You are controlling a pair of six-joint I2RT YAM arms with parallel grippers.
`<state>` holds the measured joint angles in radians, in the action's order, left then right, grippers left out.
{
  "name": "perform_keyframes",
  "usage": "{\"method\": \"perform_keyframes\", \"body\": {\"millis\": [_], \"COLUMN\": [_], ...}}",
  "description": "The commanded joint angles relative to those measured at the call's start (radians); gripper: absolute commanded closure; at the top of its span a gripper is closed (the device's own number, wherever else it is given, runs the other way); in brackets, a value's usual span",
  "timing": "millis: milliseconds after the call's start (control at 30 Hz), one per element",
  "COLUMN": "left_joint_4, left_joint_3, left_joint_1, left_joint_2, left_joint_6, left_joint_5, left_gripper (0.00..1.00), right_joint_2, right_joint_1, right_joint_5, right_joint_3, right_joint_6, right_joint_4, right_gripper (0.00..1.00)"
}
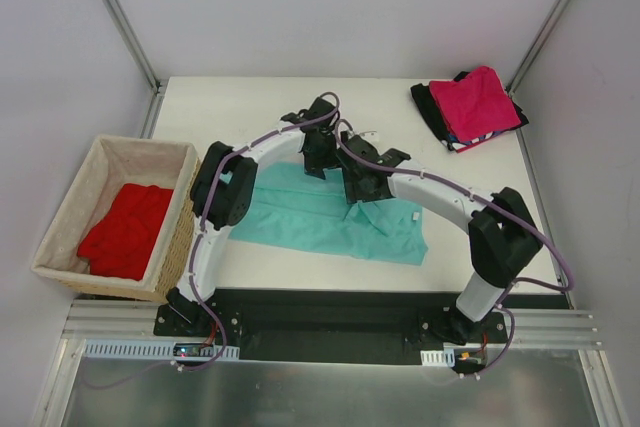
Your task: Fold and stack the t-shirts
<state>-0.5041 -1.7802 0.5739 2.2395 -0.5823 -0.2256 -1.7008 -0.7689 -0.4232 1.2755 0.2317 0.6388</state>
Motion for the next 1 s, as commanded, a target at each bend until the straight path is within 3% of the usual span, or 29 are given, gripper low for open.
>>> {"method": "perform_keyframes", "body": {"millis": [0, 367, 467, 500, 967], "left_joint_4": [-0.051, -0.051, -0.054, -0.054, -0.059], "left_joint_3": [0.091, 0.142, 0.134, 0.133, 0.169], "left_joint_1": [-0.009, -0.012, -0.016, -0.016, -0.035], "left_joint_2": [-0.06, -0.211, -0.224, -0.228, -0.383], "left_joint_6": [0.024, 0.056, 0.062, 0.064, 0.076], "left_joint_5": [0.04, 0.074, 0.063, 0.063, 0.081], "left_gripper": [0.23, 0.16, 0.09, 0.01, 0.01], "right_joint_2": [0.012, -0.088, -0.124, -0.131, -0.183], "right_joint_1": [0.086, 0.195, 0.194, 0.194, 0.247], "right_joint_5": [0.01, 0.08, 0.095, 0.096, 0.138], "right_joint_3": [-0.047, 0.041, 0.059, 0.064, -0.01], "right_joint_6": [0.023, -0.011, -0.011, -0.009, 0.014], "right_joint_4": [-0.048, -0.099, -0.1, -0.105, -0.172], "right_gripper": [0.25, 0.25, 0.25, 0.25, 0.25]}}
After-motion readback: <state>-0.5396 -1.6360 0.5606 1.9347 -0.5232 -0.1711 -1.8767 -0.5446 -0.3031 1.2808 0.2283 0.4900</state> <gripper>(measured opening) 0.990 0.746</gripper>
